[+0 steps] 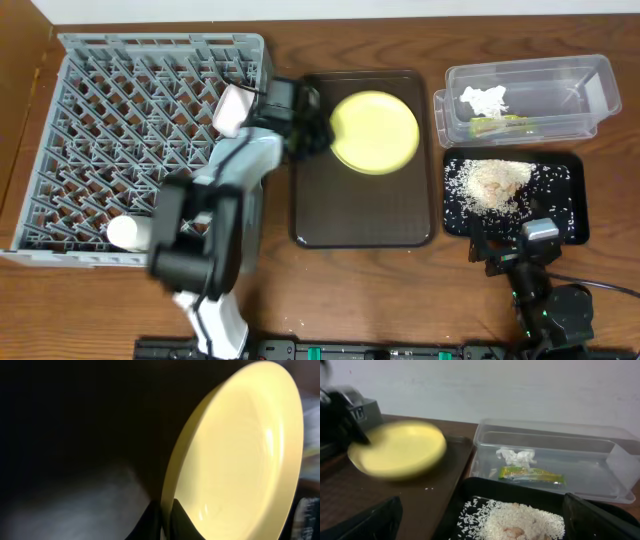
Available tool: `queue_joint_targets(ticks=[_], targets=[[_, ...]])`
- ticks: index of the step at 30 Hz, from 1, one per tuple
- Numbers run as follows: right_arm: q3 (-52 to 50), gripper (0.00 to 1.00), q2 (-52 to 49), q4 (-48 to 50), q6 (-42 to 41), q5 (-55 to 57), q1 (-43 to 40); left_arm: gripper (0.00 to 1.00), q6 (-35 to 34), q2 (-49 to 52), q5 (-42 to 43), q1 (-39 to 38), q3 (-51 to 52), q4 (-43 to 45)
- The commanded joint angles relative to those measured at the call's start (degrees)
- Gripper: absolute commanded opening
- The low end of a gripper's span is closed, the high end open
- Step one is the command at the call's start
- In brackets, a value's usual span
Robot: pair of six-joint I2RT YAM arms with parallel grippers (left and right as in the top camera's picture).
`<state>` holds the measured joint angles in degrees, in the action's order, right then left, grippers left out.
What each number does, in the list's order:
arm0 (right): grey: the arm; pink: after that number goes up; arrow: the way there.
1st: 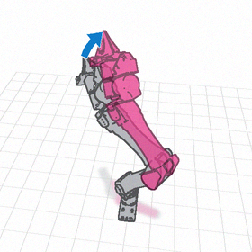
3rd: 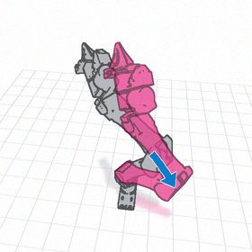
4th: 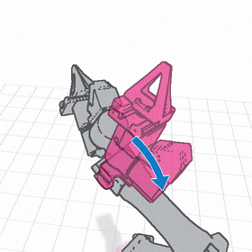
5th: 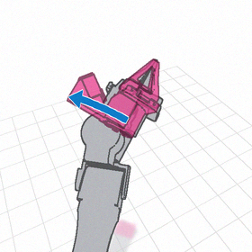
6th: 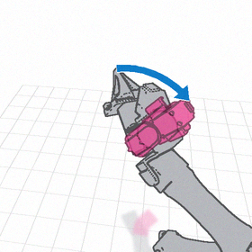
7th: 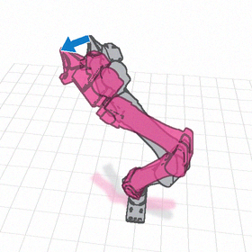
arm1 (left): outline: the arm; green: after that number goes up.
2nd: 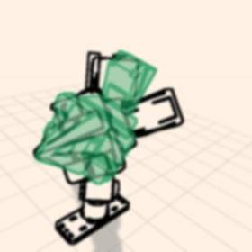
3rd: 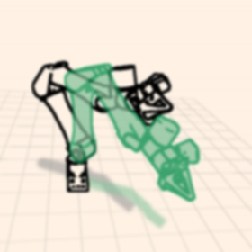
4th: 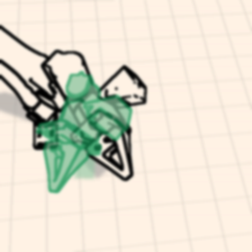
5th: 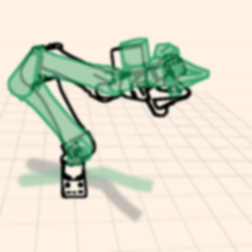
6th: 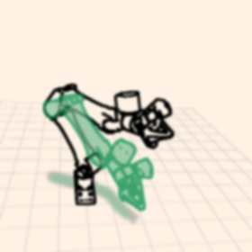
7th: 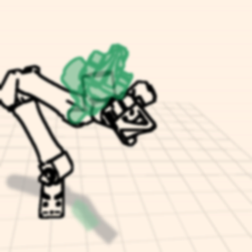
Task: Sort waste into correct bins and load items into the dishwasher
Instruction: 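Lift the yellow plate and lower it into the dish rack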
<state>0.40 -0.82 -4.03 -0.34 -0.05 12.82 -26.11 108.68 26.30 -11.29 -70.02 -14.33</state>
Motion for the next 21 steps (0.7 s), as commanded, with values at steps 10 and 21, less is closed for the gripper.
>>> queue_joint_targets(ticks=[10, 21], targets=[[-0.09, 0.99, 0.17, -0.24, 0.61, -0.02, -0.76, 0.07, 22.56, -35.52, -31.61, 20.2, -0.7, -21.33], [-0.09, 0.99, 0.17, -0.24, 0.61, -0.02, -0.76, 0.07, 36.41, -31.8, -48.04, 27.45, -0.7, -16.37]])
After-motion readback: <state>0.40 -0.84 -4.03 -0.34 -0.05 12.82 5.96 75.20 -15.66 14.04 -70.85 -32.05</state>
